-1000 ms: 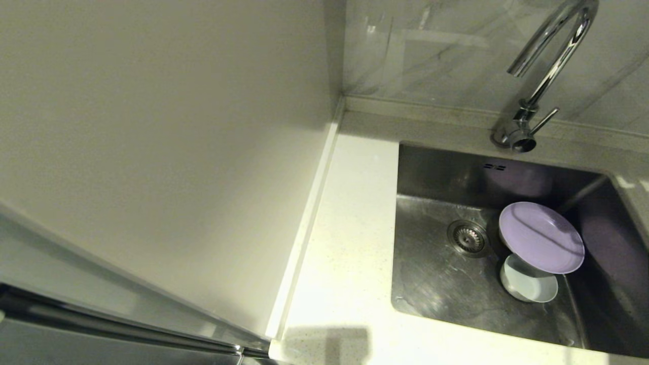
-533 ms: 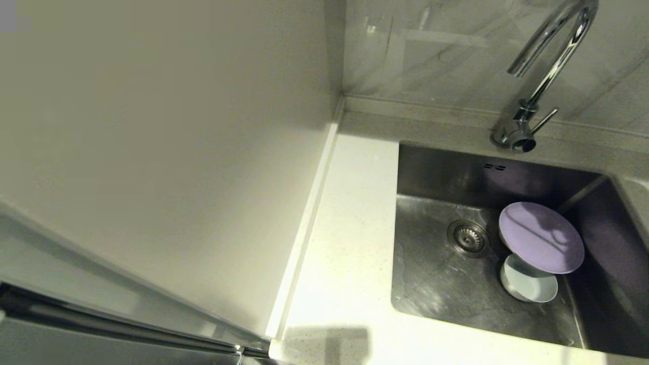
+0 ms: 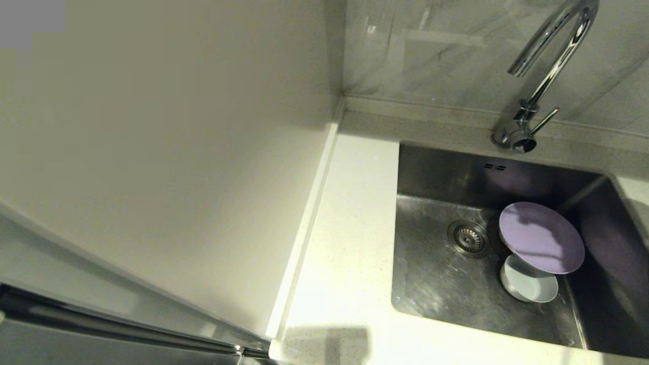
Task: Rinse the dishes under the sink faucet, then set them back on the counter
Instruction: Put a plate back to the table from the sink
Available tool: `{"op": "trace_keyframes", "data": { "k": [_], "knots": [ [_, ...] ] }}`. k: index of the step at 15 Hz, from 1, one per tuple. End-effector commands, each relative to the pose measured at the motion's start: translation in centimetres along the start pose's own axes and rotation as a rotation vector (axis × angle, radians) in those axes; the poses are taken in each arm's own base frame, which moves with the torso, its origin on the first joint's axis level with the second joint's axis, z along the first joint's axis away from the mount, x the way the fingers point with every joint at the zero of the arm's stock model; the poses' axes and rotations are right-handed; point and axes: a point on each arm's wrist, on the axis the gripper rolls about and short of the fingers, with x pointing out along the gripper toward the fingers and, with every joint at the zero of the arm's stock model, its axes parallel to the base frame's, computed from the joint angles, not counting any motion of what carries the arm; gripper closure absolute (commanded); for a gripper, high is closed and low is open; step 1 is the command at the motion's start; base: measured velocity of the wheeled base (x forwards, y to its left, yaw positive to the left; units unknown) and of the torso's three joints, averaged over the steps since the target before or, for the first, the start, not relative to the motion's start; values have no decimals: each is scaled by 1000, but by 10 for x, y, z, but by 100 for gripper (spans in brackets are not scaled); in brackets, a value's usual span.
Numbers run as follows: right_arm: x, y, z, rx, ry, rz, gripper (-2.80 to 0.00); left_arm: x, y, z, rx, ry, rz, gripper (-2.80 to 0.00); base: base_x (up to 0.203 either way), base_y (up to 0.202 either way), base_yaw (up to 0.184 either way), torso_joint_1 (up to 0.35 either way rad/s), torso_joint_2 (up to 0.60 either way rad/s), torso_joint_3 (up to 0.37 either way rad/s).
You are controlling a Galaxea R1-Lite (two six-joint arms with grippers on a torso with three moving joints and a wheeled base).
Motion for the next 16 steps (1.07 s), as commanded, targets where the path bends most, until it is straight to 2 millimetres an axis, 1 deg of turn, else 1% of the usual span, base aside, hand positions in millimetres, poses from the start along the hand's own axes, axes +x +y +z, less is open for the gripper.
{"op": "trace_keyframes", "data": {
  "k": [1,2,3,4,7,8,10,11,12,13,14,15,16],
  "knots": [
    [-1,15,-19,-395,7,19,0,0,0,-1,0,3,0,0,0,0,0,0,0,0],
    [-1,17,-23,-424,7,21,0,0,0,-1,0,3,0,0,0,0,0,0,0,0],
    [-1,18,-23,-392,8,19,0,0,0,-1,0,3,0,0,0,0,0,0,0,0],
    [-1,14,-21,-283,8,15,0,0,0,-1,0,3,0,0,0,0,0,0,0,0],
    [3,-6,-12,264,19,4,0,0,0,-1,0,3,0,0,0,0,0,0,0,0],
    [4,-9,-9,450,22,-3,0,0,0,-1,0,3,0,0,0,0,0,0,0,0],
    [6,-19,-17,795,32,-15,0,0,0,-1,0,3,0,0,0,0,0,0,0,0],
    [8,-24,-26,942,42,-17,0,0,0,-1,0,3,0,0,0,0,0,0,0,0],
    [10,-25,-36,1043,56,-16,0,0,0,-1,0,3,0,0,0,0,0,0,0,0],
    [12,-23,-46,1081,69,-11,0,0,0,-1,0,3,0,0,0,0,0,0,0,0],
    [14,-13,-53,1050,80,-2,0,0,0,-1,0,3,0,0,0,0,0,0,0,0],
    [15,-1,-54,944,85,11,0,0,0,-1,0,3,0,0,0,0,0,0,0,0],
    [16,14,-54,792,89,30,0,0,0,-1,0,3,0,0,0,0,0,0,0,0]
  ]
}}
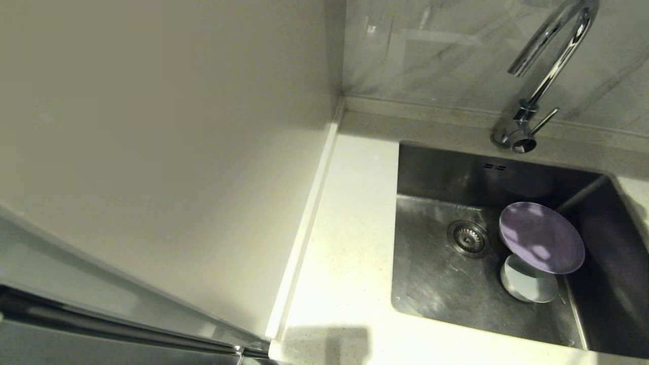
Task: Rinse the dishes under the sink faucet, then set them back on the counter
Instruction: Put a plate back to the table from the sink
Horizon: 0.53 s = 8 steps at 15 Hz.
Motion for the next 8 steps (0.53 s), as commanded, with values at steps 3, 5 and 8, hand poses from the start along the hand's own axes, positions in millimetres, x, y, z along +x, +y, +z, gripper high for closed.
{"op": "trace_keyframes", "data": {
  "k": [3,5,8],
  "knots": [
    [5,37,-75,-739,68,59,0,0,0,-1,0,3,0,0,0,0,0,0,0,0],
    [5,41,-96,-959,81,85,0,0,0,-1,0,3,0,0,0,0,0,0,0,0],
    [6,31,-90,-942,83,84,0,0,0,-1,0,3,0,0,0,0,0,0,0,0]
  ]
}}
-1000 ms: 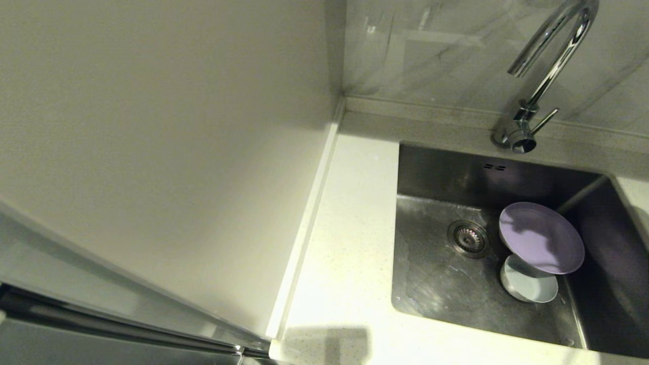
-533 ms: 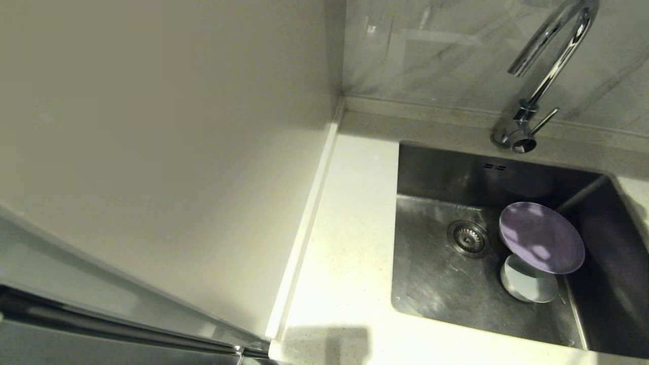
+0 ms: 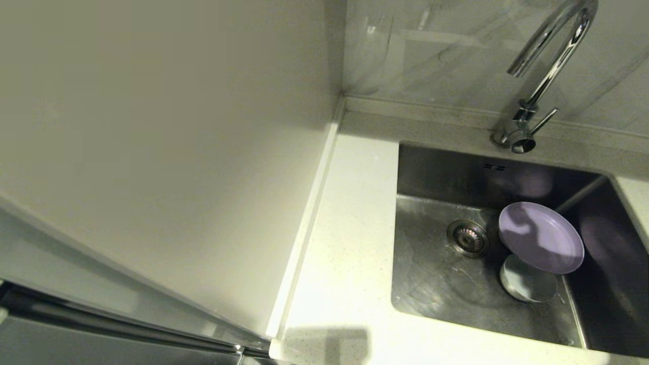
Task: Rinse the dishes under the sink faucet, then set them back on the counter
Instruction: Put a plate back to the table from the sink
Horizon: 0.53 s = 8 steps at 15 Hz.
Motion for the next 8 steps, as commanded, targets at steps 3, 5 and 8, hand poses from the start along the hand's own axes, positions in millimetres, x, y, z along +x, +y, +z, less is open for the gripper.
{"op": "trace_keyframes", "data": {
  "k": [3,5,8],
  "knots": [
    [6,-15,-18,-58,36,42,0,0,0,-1,-1,3,0,0,0,0,0,0,0,0],
    [6,-15,-23,-83,37,45,0,0,0,-1,-1,3,0,0,0,0,0,0,0,0],
    [11,-11,-23,-91,58,79,0,0,0,-1,-1,3,0,0,0,0,0,0,0,0]
  ]
}}
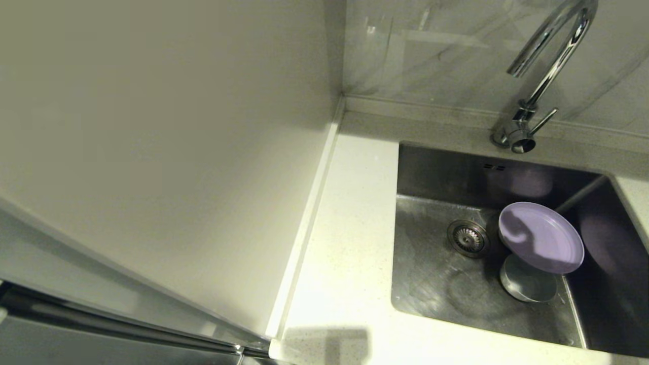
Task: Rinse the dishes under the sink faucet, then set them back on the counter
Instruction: Put a plate back to the table from the sink
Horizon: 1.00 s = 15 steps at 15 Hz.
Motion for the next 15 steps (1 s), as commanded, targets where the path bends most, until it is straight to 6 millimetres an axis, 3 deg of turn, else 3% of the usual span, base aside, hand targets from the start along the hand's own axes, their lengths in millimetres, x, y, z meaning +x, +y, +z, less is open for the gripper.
{"op": "trace_keyframes", "data": {
  "k": [1,3,6,10,12,15],
  "knots": [
    [8,5,-1,-8,40,56,0,0,0,-1,0,3,0,0,0,0,0,0,0,0],
    [9,5,-2,20,46,63,0,0,0,-1,0,3,0,0,0,0,0,0,0,0],
    [5,-8,-8,249,32,25,0,0,0,-1,0,3,0,0,0,0,0,0,0,0],
    [1,-41,-16,919,-45,-60,0,0,0,-1,0,3,0,0,0,0,0,0,0,0],
    [-1,-45,-28,825,-62,-108,0,0,0,-1,0,3,0,0,0,0,0,0,0,0],
    [0,-38,-34,427,-41,-130,0,0,0,-1,0,3,0,0,0,0,0,0,0,0]
  ]
}}
